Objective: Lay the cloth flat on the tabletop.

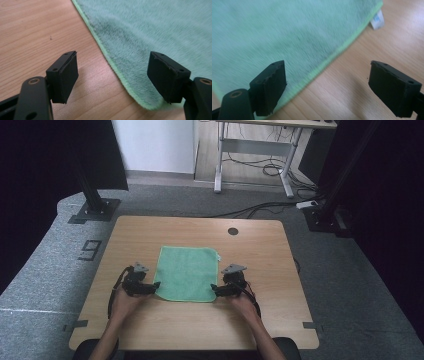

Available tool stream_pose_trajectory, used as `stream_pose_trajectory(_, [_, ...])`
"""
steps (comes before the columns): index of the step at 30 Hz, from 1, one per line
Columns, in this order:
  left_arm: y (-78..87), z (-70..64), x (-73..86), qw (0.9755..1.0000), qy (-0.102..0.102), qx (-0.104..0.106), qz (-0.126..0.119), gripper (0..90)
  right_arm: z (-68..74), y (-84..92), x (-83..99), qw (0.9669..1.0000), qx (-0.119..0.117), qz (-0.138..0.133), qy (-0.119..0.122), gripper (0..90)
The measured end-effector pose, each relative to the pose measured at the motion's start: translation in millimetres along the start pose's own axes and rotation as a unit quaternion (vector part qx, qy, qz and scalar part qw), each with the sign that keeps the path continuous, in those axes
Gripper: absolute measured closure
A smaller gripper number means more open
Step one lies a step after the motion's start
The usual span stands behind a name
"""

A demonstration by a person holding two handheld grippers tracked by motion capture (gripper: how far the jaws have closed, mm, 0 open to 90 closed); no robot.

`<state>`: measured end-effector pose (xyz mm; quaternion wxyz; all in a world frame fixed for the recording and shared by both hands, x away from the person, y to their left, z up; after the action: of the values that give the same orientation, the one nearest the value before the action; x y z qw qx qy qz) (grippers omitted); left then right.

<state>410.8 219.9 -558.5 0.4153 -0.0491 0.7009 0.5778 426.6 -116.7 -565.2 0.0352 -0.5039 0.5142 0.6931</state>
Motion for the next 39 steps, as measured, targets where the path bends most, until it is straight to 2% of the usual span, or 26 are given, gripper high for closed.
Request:
stream_pose_trajectory(1, [-2.8, -1.3, 0.7, 1.0000, -0.007, -0.003, 0.005, 24.4, -0.6, -2.6, 2.6, 0.9998, 0.010, 0.012, 0.011, 13.5])
stream_pose_trajectory(3, [-5.4, -3.9, -0.3, 1.0000, -0.004, 0.001, -0.002, 23.3, -2.8, -3.8, 5.1, 0.9999, 0.004, 0.013, 0.001, 14.1])
stream_pose_trajectory(7, [-10.4, -10.8, -5.1, 0.9998, -0.015, 0.006, -0.007, 22.1, -6.2, 0.3, 7.0, 0.9997, 0.012, 0.019, 0.005, 14.8])
stream_pose_trajectory(14, [-18.4, -20.4, -11.7, 0.9996, -0.016, 0.020, -0.013, 20.9, -21.7, 9.2, 19.9, 0.9992, 0.003, 0.019, -0.037, 14.8])
stream_pose_trajectory(18, [-22.4, -24.8, -15.1, 0.9995, -0.012, 0.026, -0.015, 20.1, -27.8, 14.3, 24.6, 0.9988, 0.008, 0.022, -0.043, 14.9])
stream_pose_trajectory(26, [-33.6, -47.6, -27.1, 0.9987, -0.026, 0.037, -0.022, 20.0, -40.6, 23.0, 32.6, 0.9980, 0.019, 0.025, -0.055, 15.0])
stream_pose_trajectory(34, [-27.5, -47.4, -24.3, 0.9993, -0.030, 0.022, -0.008, 19.1, -46.0, 28.3, 37.4, 0.9975, 0.025, 0.027, -0.060, 15.4])
stream_pose_trajectory(39, [-24.7, -48.9, -21.7, 0.9992, -0.034, 0.021, -0.006, 19.3, -45.9, 29.5, 38.0, 0.9972, 0.026, 0.030, -0.063, 15.5])
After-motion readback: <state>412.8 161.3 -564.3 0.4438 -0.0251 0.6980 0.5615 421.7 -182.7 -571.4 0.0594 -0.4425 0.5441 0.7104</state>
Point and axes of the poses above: each handheld gripper's, and its own axes: y roughly backward along the jaws, x roughly out of its underside, z roughly to its left, the point moved 3 cm from there along -y, roughly forward along the jaws, and after that the axes turned 1 degree about z, right-handed, at the moved point
